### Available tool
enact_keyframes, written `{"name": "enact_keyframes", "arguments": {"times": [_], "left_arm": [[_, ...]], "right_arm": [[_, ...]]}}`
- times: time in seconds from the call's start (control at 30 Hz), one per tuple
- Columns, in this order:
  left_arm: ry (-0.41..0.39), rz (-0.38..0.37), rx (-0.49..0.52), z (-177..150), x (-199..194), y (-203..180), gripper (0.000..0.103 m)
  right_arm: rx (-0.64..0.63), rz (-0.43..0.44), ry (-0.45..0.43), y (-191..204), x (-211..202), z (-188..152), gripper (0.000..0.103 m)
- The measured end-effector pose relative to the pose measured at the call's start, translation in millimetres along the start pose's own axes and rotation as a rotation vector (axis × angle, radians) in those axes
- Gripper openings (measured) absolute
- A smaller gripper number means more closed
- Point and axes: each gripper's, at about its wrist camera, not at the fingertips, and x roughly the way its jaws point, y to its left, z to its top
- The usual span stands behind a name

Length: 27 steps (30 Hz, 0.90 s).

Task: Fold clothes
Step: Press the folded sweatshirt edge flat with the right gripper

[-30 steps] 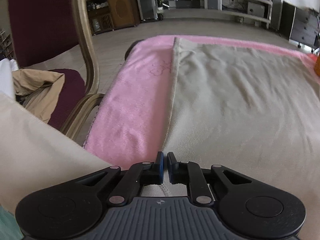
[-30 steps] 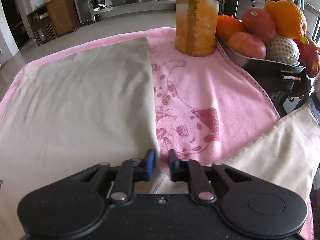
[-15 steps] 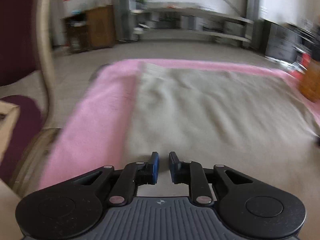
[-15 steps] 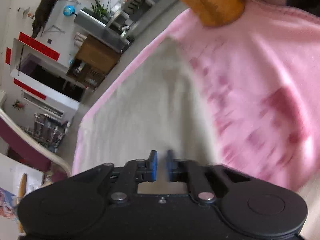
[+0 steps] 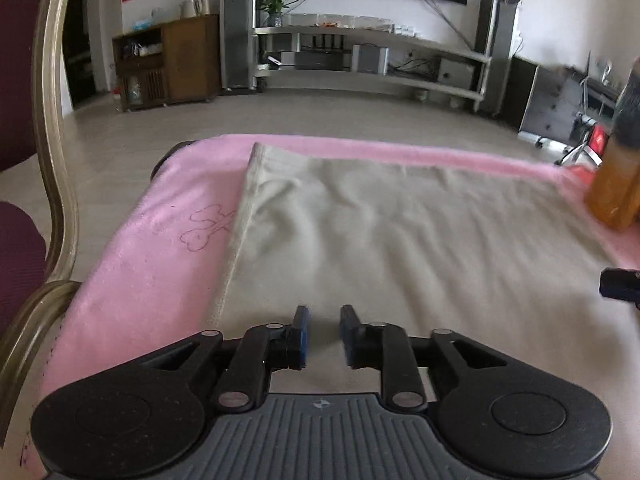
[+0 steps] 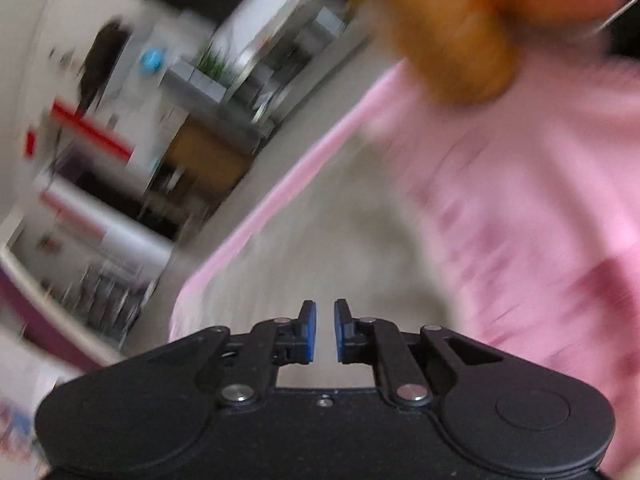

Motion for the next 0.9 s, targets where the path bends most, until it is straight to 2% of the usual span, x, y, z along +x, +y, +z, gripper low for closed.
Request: {"name": "enact_keyframes", "arguments": {"times": [0.03,0.07,0.13,0.2,0.27,0.37,0.4,0.47,0.53,0.6,0.7,0.73,0.8,0.83,0.87,0.9], "left_arm": [[-0.017,0.019,-0.028,-1,1,4,0.025],[-0.032,0.039,-0.057,-2,2,7,0.025],[-0.045,0.126,-0.124,1,8,20,0.022],[-0.056,0.195,-0.166,4,10,33,0.017],[-0.057,0.189,-0.19,6,10,42,0.014],[-0.046,0.241,-0.176,20,8,34,0.015],[-0.063,0.237,-0.165,25,5,28,0.015],[-0.095,0.185,-0.131,33,1,17,0.019],[-0.1,0.124,-0.088,40,4,0,0.019],[-0.079,0.042,-0.063,44,15,-17,0.019],[-0.035,-0.106,-0.088,50,37,-38,0.017],[-0.035,-0.13,-0.07,51,45,-47,0.017],[-0.048,-0.084,0.003,52,61,-61,0.02],[-0.068,-0.02,0.04,53,72,-61,0.02],[-0.096,0.05,0.058,54,79,-57,0.021],[-0.115,0.131,0.057,56,86,-49,0.021]], "right_arm": [[-0.014,-0.002,0.031,0,8,0,0.008],[-0.017,0.002,0.026,-5,10,2,0.007],[-0.023,0.003,0.004,-14,13,8,0.0],[0.006,-0.07,-0.129,-29,-3,17,0.0],[0.047,-0.153,-0.268,-46,-21,26,0.0],[0.059,-0.223,-0.313,-50,-36,38,0.007],[0.058,-0.217,-0.33,-44,-39,40,0.008],[0.028,-0.15,-0.332,-23,-39,42,0.008],[-0.022,-0.087,-0.282,8,-25,37,0.011],[-0.057,-0.013,-0.194,28,-5,27,0.011],[-0.087,0.115,0.002,48,36,13,0.014],[-0.099,0.149,0.063,53,50,10,0.014],[-0.141,0.172,0.123,59,69,10,0.014],[-0.141,0.176,0.118,58,73,14,0.006],[-0.137,0.173,0.1,55,75,19,0.003],[-0.123,0.15,0.044,49,70,24,0.0]]}}
